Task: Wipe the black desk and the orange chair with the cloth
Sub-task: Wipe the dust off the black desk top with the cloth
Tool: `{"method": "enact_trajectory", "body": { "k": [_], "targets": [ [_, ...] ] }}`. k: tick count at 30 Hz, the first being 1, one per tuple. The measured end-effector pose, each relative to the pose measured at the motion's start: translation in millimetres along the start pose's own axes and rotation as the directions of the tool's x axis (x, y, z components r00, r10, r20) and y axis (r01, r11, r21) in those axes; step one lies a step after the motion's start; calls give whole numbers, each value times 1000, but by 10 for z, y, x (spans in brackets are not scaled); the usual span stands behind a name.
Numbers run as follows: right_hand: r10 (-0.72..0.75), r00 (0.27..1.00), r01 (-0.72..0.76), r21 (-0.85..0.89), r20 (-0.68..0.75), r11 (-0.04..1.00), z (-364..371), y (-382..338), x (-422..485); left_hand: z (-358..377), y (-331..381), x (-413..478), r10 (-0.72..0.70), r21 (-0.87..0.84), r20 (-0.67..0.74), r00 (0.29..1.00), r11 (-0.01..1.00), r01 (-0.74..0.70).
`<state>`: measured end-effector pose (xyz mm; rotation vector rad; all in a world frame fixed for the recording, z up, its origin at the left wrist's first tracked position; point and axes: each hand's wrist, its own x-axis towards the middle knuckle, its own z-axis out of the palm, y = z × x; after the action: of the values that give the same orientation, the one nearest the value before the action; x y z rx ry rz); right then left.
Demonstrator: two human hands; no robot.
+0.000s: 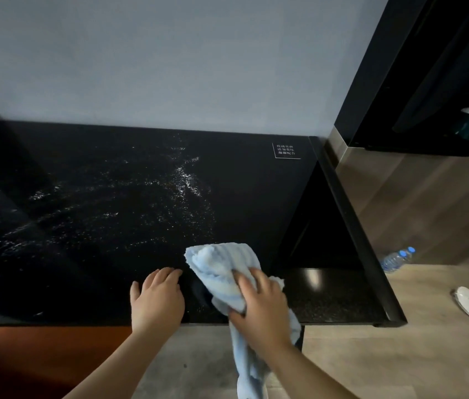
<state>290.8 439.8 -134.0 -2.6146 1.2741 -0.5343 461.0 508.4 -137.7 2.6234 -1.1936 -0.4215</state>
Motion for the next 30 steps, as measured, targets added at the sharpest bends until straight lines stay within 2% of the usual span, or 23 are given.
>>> {"method": "enact_trajectory", "body": {
  "k": [2,5,7,12,15,16,18,20,21,22,24,26,27,28,30],
  "targets": [
    [42,999,-43,-49,-19,998,-75,340,42,17,58,-10,16,3,4,1000,1000,-16],
    [291,956,-294,-89,-45,952,-218,928,107,55,216,-8,122,-1,20,992,992,-122],
    [403,913,-409,-119,-72,905,-295,1298,157,80,388,21,181,-19,35,983,983,-181],
    [489,857,-511,-135,-165,849,-399,1895,353,169,896,173,273,-28,64,960,962,-272],
    [539,826,-554,-65,-165,830,-443,2199,561,224,1187,283,291,-26,100,951,957,-290],
    [582,800,-590,-18,-146,807,-494,2352,655,238,1273,325,294,-19,111,949,956,-294],
    [707,696,-700,99,-123,707,-649,2686,831,267,1423,422,291,5,125,948,956,-294],
    [771,603,-749,187,-206,635,-797,2878,964,306,1552,532,277,20,134,952,959,-282],
    [736,620,-711,203,-271,673,-816,2866,1026,327,1612,589,266,21,135,954,962,-271],
    [661,680,-636,194,-318,747,-798,2774,1106,352,1669,641,254,22,135,958,966,-259],
    [463,824,-434,162,-326,886,-663,2399,1305,412,1769,723,223,26,134,966,973,-228],
    [208,956,-191,96,-208,977,-433,1978,1453,460,1850,760,170,49,136,976,983,-178],
    [84,992,-77,70,-96,995,-324,1819,1476,478,1882,774,131,71,133,982,987,-141],
    [5,1000,-6,69,9,998,-226,1752,1465,489,1909,788,90,93,130,987,990,-102],
    [2,995,-6,33,95,999,-116,1948,1482,484,1955,826,36,121,123,992,991,-51]
  ]
}}
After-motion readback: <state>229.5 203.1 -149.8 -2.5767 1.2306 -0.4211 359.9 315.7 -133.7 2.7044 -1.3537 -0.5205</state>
